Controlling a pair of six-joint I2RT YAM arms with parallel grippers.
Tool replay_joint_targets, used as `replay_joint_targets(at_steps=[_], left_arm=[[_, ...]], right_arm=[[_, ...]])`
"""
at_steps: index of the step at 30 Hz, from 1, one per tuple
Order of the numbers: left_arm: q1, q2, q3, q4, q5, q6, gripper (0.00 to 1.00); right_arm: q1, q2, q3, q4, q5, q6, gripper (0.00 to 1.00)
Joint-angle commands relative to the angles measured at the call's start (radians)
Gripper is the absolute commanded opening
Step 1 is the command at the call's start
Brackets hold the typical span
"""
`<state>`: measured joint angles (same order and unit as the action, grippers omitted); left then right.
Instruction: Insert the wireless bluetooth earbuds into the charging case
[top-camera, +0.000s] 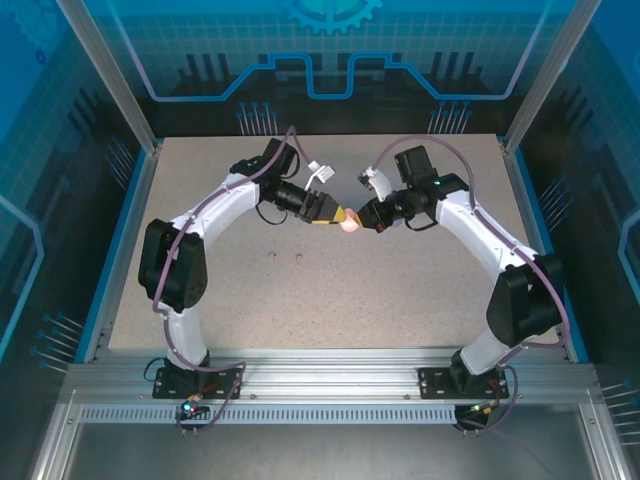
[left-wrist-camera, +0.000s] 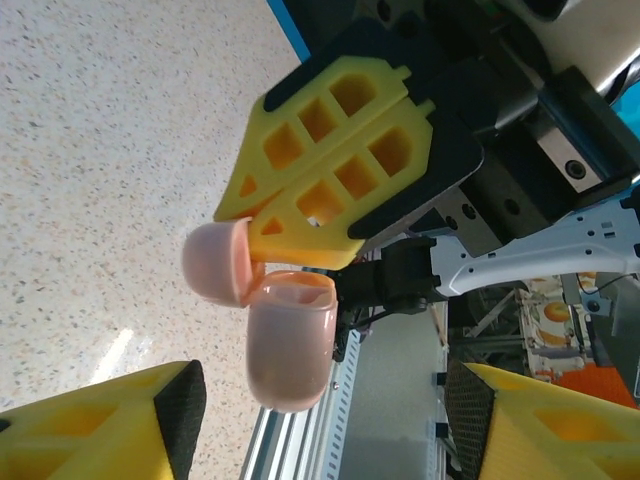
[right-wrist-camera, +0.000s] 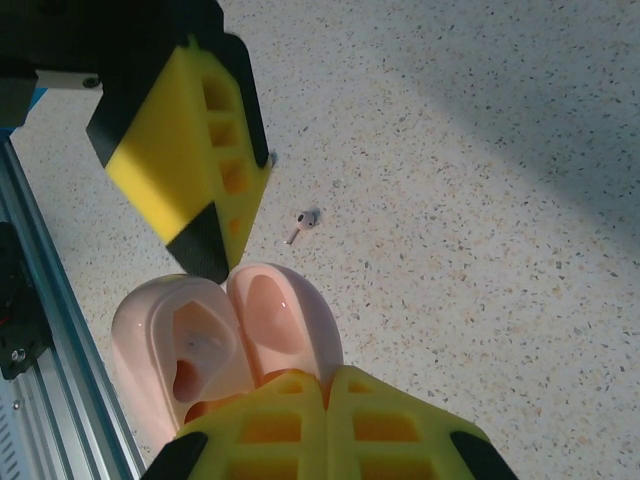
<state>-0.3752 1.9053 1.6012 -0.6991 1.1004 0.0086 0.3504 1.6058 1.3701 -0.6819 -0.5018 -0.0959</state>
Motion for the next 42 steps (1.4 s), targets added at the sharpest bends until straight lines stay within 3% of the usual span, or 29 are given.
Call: replay_joint_targets(at_steps=[1,21,28,31,37,42], left_arm=[[-0.014,0.035,0.022,-0.037,0.041,0.034,0.67],[-0.038,0.071,0.038,-0.019,0.058,0.025,0.40],[-0.038,0.073,0.038,-0.005,0.049,0.019,0.17],[-0.035,0.061,0.030,0.015,0.026,0.015,0.09],[0.050,-0.063,-0.129,0.258,-0.051,-0.116,0.00],[0.134,-0.232,-0.295,0.473,-0.141,-0.220,0.00]], right_arm=[[0.021,0.011,0.037,-0.025,-0.017,-0.016,0.00],[0.030,0.025,0.038,-0.027,-0.005,-0.019,0.00],[0.030,0.021,0.046,-0.023,0.017,-0.002,0.01],[0.025,-0.004,0.049,-0.007,0.045,0.042,0.24],[-0.044,-0.111,0.038,0.018,0.032,0.170,0.53],[-0.045,-0.144,0.034,-0.035,0.052,0.278,0.60]])
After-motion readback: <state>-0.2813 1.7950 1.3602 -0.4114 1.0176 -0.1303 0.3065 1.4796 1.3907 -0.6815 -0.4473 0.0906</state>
